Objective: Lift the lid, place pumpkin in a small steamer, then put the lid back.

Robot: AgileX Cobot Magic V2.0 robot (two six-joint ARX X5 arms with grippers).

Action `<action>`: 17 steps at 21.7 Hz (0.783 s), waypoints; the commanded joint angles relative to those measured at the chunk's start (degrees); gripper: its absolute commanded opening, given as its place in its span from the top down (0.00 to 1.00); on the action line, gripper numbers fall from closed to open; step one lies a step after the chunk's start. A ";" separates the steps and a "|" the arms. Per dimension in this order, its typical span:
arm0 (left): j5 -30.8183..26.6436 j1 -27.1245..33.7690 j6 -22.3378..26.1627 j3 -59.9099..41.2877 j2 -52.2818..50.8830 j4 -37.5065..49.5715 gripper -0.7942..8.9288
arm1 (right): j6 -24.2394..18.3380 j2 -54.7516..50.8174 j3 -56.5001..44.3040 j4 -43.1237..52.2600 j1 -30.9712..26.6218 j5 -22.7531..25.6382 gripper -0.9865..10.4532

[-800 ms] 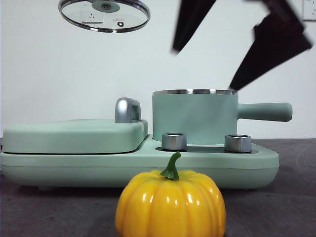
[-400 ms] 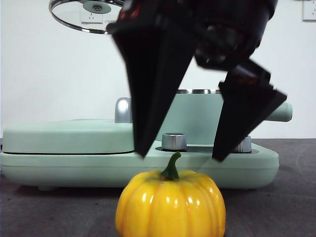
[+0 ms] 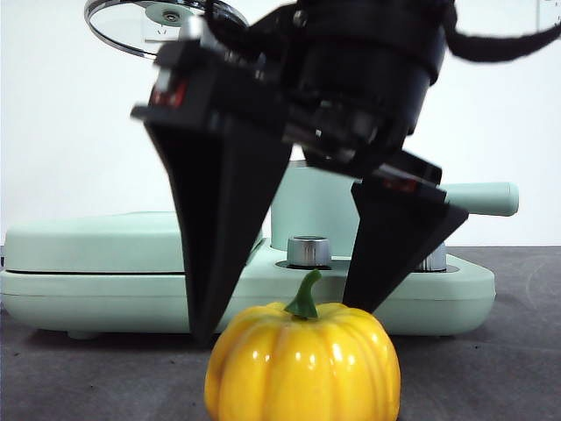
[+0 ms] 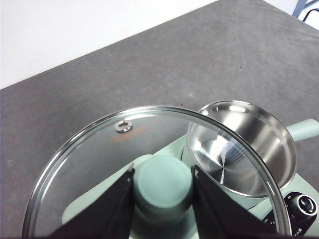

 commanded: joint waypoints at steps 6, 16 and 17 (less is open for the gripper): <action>0.48 -0.04 0.55 1.60 -0.33 1.40 0.84 | 0.55 5.55 0.90 1.27 0.98 0.28 0.44; 0.46 0.07 0.57 1.60 -0.33 1.40 0.84 | 0.52 7.30 2.03 -1.77 0.92 0.11 0.63; 0.46 0.20 0.57 1.60 -0.33 1.40 0.84 | 0.00 7.30 3.28 -3.80 0.85 0.04 0.63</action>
